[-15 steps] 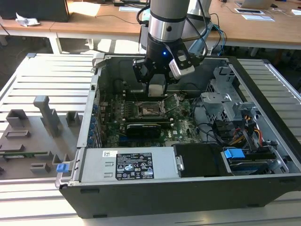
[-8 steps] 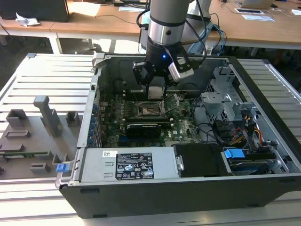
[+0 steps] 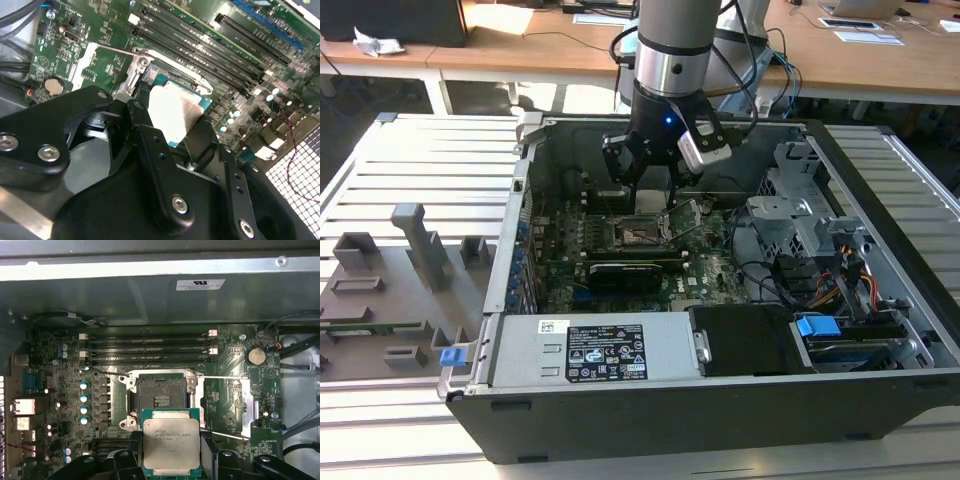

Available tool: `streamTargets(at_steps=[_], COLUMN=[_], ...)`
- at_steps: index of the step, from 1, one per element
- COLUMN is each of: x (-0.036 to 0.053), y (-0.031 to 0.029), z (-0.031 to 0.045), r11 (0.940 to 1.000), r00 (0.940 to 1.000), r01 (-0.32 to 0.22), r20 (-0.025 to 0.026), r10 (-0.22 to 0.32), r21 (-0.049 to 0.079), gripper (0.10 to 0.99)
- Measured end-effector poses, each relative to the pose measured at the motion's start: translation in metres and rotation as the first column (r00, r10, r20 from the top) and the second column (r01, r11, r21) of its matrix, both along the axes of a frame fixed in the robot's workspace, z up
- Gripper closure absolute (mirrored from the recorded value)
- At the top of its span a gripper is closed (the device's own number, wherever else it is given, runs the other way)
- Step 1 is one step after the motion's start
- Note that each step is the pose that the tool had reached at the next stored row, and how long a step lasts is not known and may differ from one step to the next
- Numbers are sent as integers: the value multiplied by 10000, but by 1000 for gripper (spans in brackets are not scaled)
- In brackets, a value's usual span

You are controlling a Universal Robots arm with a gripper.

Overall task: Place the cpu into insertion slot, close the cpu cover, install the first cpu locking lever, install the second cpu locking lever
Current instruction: 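Place the cpu into insertion slot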

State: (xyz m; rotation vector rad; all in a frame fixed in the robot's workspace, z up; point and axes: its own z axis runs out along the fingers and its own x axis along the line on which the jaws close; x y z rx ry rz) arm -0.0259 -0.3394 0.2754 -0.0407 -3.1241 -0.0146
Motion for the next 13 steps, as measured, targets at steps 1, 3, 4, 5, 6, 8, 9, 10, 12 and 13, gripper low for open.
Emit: streamTargets(at_steps=[1,3,4,5,6,8,9,10,12,13], x=[0,2,3,4,6,9,9,10,9,10], y=[25,80,97,127,138,150,152,153,156,156], z=[-4,-11,-13,-17,-25,-66,-81,-94,-109,-110], r11=[9999,9996,9995,9995,9995,9995,9995,9995,9995,9995], r00=[10000,10000,10000,10000,10000,10000,10000,10000,10000,10000], r01=[-2,-9,-12,-18,-22,-34,-36,-37,-37,-38], r20=[-1,0,-1,-2,-1,-1,-1,-1,-2,-3], r10=[2,9,12,18,22,34,36,37,36,38], r21=[-150,-291,-303,-314,-313,-313,-313,-313,-315,-319], gripper=[545,545,545,545,545,545,545,545,545,545])
